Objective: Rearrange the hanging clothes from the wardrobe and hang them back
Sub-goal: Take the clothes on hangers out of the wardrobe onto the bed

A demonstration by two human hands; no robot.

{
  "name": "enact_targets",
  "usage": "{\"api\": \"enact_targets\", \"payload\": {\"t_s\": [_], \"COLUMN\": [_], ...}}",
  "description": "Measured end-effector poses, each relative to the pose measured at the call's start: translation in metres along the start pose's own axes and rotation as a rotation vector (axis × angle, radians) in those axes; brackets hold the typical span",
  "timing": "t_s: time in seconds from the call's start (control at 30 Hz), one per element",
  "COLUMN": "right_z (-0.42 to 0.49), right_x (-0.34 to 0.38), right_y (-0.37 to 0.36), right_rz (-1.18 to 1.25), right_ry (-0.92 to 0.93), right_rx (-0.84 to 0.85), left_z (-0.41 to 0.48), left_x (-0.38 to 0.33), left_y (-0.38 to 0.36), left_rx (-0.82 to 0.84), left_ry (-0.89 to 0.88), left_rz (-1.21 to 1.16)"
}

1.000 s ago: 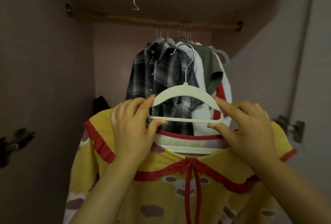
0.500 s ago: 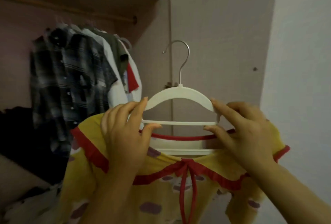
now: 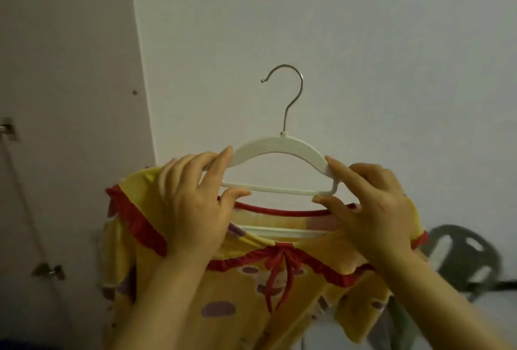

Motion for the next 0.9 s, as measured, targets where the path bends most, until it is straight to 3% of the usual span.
{"api": "enact_targets", "payload": {"t_s": [0.23, 0.47, 0.9], "right_z": [-0.060, -0.122, -0.195], "right_x": [-0.124, -0.205, -0.327], "right_y": [0.155, 0.289, 0.418], "right_rz": [-0.322, -0.546, -1.018], "right_ry": [-0.097, -0.194, -0.384], "right_rx": [-0.014, 0.003, 0.079], "left_z": [-0.023, -0.061, -0.104], "left_x": [-0.172, -0.328, -0.552], "left_y": [-0.060, -0.099, -0.198], "left_rx": [0.018, 0.090, 0.309], "left_ry": [-0.127, -0.193, -0.295], "left_rz": [-0.329, -0.614, -1.127]}}
Point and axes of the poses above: each hand's wrist, its own z-axis towards the middle knuckle, its own y-axis out of the back of the hand, x = y × z, the point moved 1 cm from there along z, towards the middle knuckle, and after that the axes turned 8 degrees about -z, right-handed, at the moved point
